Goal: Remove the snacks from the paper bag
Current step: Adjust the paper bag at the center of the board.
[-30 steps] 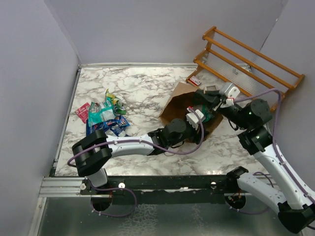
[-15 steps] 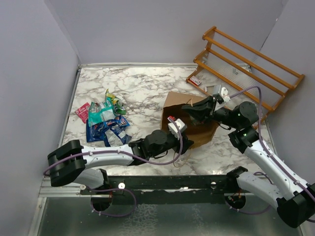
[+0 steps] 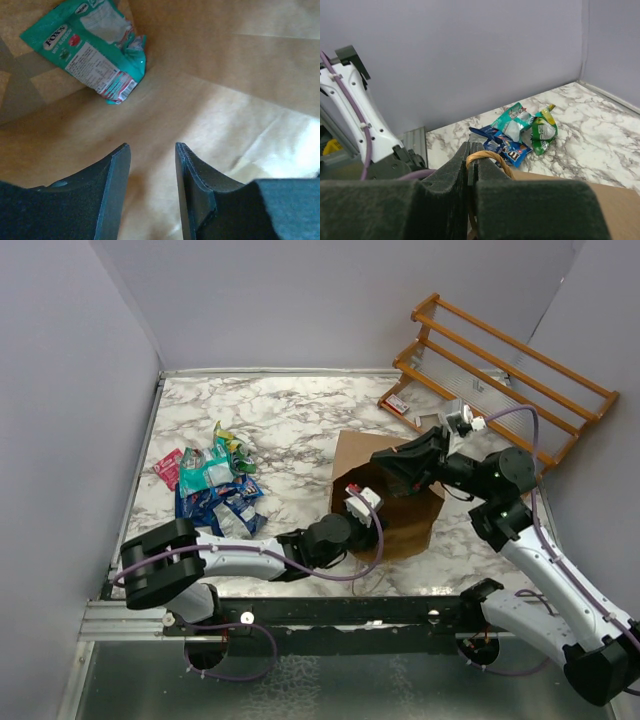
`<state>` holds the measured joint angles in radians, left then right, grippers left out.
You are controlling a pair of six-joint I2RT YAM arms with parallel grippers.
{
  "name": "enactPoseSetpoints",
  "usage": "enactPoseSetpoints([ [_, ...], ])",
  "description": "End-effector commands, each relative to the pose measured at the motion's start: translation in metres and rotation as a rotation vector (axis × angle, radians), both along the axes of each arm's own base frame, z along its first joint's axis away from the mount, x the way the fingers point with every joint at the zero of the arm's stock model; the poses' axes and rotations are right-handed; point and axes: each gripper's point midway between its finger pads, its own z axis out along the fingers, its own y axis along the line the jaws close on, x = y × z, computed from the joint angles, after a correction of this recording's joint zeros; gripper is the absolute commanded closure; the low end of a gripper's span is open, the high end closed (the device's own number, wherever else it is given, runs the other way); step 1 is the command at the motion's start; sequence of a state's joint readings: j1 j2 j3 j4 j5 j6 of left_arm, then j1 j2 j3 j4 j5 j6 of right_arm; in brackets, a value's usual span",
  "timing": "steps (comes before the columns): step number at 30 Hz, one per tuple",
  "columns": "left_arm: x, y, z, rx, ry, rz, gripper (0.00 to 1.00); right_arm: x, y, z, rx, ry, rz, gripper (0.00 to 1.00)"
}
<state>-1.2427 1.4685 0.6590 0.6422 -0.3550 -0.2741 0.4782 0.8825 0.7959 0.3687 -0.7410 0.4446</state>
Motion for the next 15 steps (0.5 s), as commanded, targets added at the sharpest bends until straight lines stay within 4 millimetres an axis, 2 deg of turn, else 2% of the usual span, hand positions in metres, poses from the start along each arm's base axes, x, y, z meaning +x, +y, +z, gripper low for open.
enactPoseSetpoints([
  [1, 0.019, 0.002, -0.009, 0.014, -0.038, 0.082, 0.56, -0.014, -0.007, 0.025, 0.078, 0.019, -0.002, 0.98],
  [3, 0.025, 0.001, -0.016, 0.029, -0.045, 0.107, 0.56, -0.013, -0.010, 0.023, 0.091, 0.027, -0.022, 0.98],
  [9, 0.042, -0.005, -0.018, 0.030, -0.107, 0.150, 0.57, -0.003, -0.017, 0.016, 0.152, 0.111, -0.093, 0.98],
  [12, 0.051, -0.007, -0.021, 0.044, -0.115, 0.169, 0.57, 0.002, -0.023, 0.018, 0.121, 0.046, -0.159, 0.98],
  [15, 0.061, -0.013, -0.035, 0.090, -0.097, 0.146, 0.56, 0.015, -0.038, 0.020, 0.054, -0.019, -0.290, 0.98],
])
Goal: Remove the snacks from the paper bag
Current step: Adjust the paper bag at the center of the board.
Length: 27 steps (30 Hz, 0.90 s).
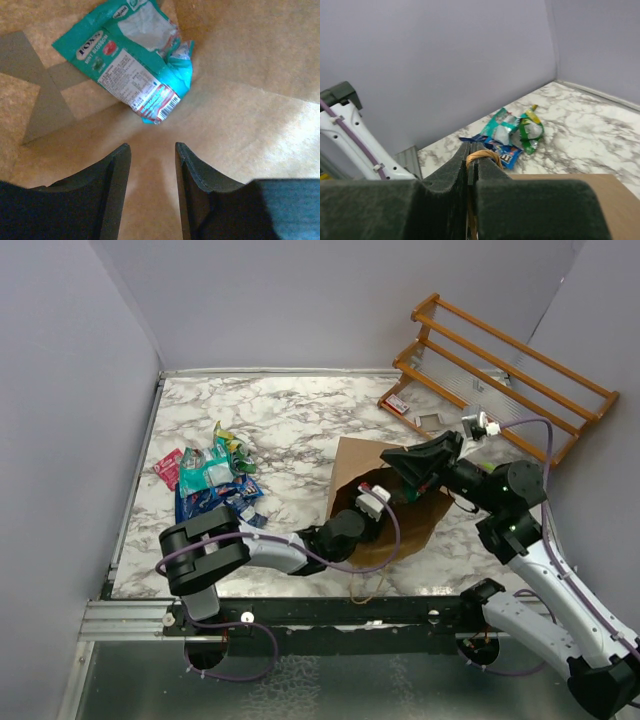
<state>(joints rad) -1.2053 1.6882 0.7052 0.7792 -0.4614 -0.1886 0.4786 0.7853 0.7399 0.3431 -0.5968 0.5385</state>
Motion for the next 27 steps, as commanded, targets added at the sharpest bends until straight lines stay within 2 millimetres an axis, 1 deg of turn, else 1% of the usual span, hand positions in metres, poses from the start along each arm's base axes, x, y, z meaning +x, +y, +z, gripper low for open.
enactPoseSetpoints([
  [1, 0.023, -0.013, 0.004, 0.006, -0.018, 0.009, 0.56, 0.017, -0.026, 0.017, -0.076, -0.133, -0.220, 0.98],
  [4, 0.028, -0.030, 0.007, 0.008, -0.015, -0.040, 0.56, 0.021, -0.039, 0.019, -0.130, -0.194, -0.308, 0.98],
  [7, 0.036, -0.044, 0.017, 0.001, -0.035, -0.051, 0.55, 0.022, -0.046, 0.017, -0.151, -0.200, -0.344, 0.98],
  [11, 0.054, -0.049, 0.028, -0.019, -0.020, -0.015, 0.56, 0.017, -0.043, 0.005, -0.174, -0.208, -0.313, 0.98],
  [13, 0.056, -0.052, 0.029, -0.021, -0.026, -0.019, 0.56, 0.020, -0.043, 0.000, -0.167, -0.191, -0.321, 0.98],
  [15, 0.054, -0.054, 0.027, -0.007, -0.011, -0.035, 0.52, 0.025, -0.042, -0.004, -0.158, -0.165, -0.331, 0.98],
  [17, 0.045, -0.055, 0.028, -0.020, 0.031, -0.068, 0.48, 0.032, -0.041, -0.009, -0.153, -0.129, -0.342, 0.98],
  [19, 0.029, -0.051, 0.033, -0.055, 0.069, -0.123, 0.45, 0.037, -0.038, -0.013, -0.159, -0.109, -0.337, 0.98],
  [20, 0.018, -0.046, 0.029, -0.055, 0.093, -0.153, 0.44, 0.039, -0.035, -0.015, -0.165, -0.106, -0.325, 0.98],
  [21, 0.009, -0.042, 0.029, -0.061, 0.111, -0.185, 0.42, 0.039, -0.032, -0.015, -0.169, -0.109, -0.314, 0.98],
  [22, 0.000, -0.038, 0.039, -0.081, 0.117, -0.211, 0.41, 0.040, -0.031, -0.016, -0.171, -0.107, -0.307, 0.98],
  [24, -0.018, -0.032, 0.048, -0.099, 0.138, -0.270, 0.38, 0.041, -0.028, -0.017, -0.168, -0.111, -0.293, 0.98],
  [27, -0.047, -0.034, 0.068, -0.129, 0.133, -0.364, 0.36, 0.040, -0.023, -0.018, -0.165, -0.120, -0.267, 0.98],
])
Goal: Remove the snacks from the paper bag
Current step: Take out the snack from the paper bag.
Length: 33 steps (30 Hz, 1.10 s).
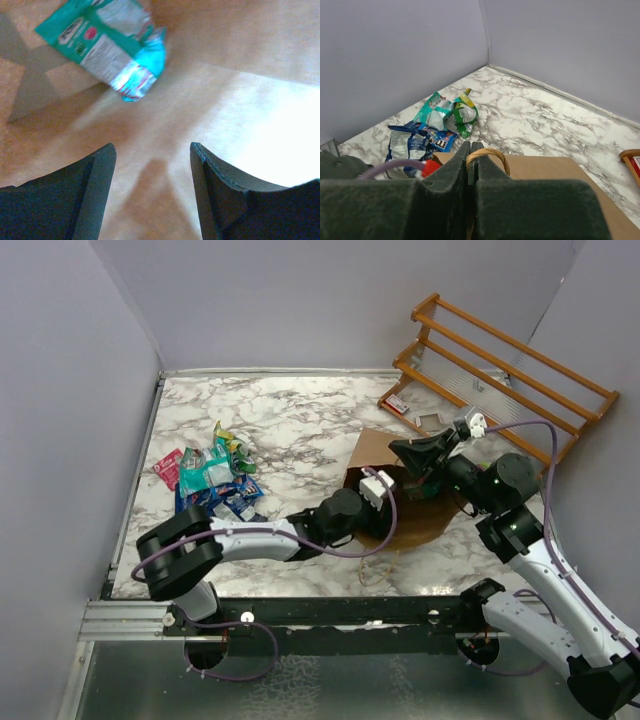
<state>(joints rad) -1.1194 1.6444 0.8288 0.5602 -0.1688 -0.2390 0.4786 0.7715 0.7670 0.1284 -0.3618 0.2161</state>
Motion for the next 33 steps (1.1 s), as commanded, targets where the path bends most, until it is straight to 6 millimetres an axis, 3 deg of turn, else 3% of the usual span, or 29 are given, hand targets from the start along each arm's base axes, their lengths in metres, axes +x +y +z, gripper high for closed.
enactPoseSetpoints([
  [1, -0.052, -0.013, 0.054, -0.125, 0.003, -0.191, 0.36, -0.004, 0.006, 0.011, 0.029, -0.038, 0.040, 0.98],
  [4, -0.066, -0.017, 0.065, -0.118, -0.031, -0.191, 0.36, -0.002, 0.008, 0.011, 0.025, -0.026, 0.043, 0.98],
  [8, -0.061, -0.020, 0.061, -0.124, -0.036, -0.096, 0.44, -0.001, 0.005, 0.019, 0.036, -0.024, 0.024, 0.98],
  [11, -0.044, -0.024, 0.050, -0.116, -0.031, 0.023, 0.57, -0.002, 0.004, 0.026, 0.046, -0.017, 0.024, 0.98],
  [18, -0.005, -0.045, 0.038, -0.075, -0.092, 0.187, 0.78, -0.017, 0.006, 0.036, 0.059, -0.046, 0.077, 0.98],
  [26, 0.014, -0.051, 0.012, -0.048, -0.122, 0.237, 0.81, -0.033, 0.005, 0.042, 0.062, -0.096, 0.114, 0.98],
  [33, 0.035, -0.061, -0.001, -0.047, -0.127, 0.262, 0.71, -0.035, 0.005, 0.043, 0.065, -0.099, 0.118, 0.98],
])
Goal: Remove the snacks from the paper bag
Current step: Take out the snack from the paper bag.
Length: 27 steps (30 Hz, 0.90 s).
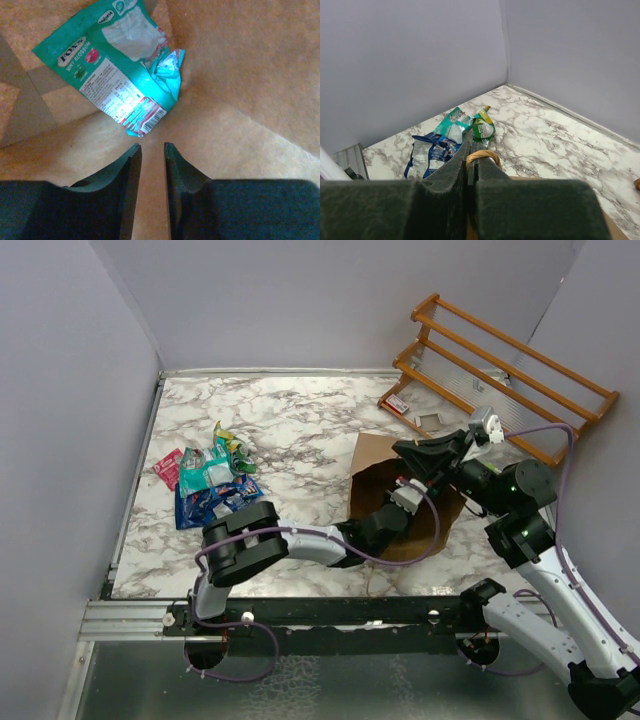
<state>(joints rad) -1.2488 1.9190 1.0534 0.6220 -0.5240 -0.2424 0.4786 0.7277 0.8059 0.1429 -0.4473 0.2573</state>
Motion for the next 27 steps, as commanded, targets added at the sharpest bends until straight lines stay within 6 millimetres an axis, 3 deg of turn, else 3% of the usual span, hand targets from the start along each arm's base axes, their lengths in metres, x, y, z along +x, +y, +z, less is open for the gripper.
enactPoseSetpoints([
  [1, 0.023, -0.010, 0.014, -0.068, -0.046, 0.050, 0.71, -0.009, 0.001, 0.011, 0.016, -0.037, 0.024, 0.98],
  [5, 0.035, -0.015, 0.010, -0.067, -0.070, 0.060, 0.67, -0.007, -0.001, 0.013, 0.023, -0.032, 0.013, 0.98],
  [11, 0.052, -0.022, -0.002, -0.026, -0.082, 0.095, 0.45, -0.006, -0.001, 0.012, 0.023, -0.029, 0.010, 0.98],
  [19, 0.057, -0.020, 0.001, 0.001, -0.090, 0.126, 0.40, -0.002, -0.005, 0.012, 0.026, -0.014, -0.027, 0.98],
  [27, 0.046, -0.004, -0.004, 0.002, 0.093, 0.240, 0.39, 0.012, -0.018, 0.004, 0.036, 0.024, -0.132, 0.98],
])
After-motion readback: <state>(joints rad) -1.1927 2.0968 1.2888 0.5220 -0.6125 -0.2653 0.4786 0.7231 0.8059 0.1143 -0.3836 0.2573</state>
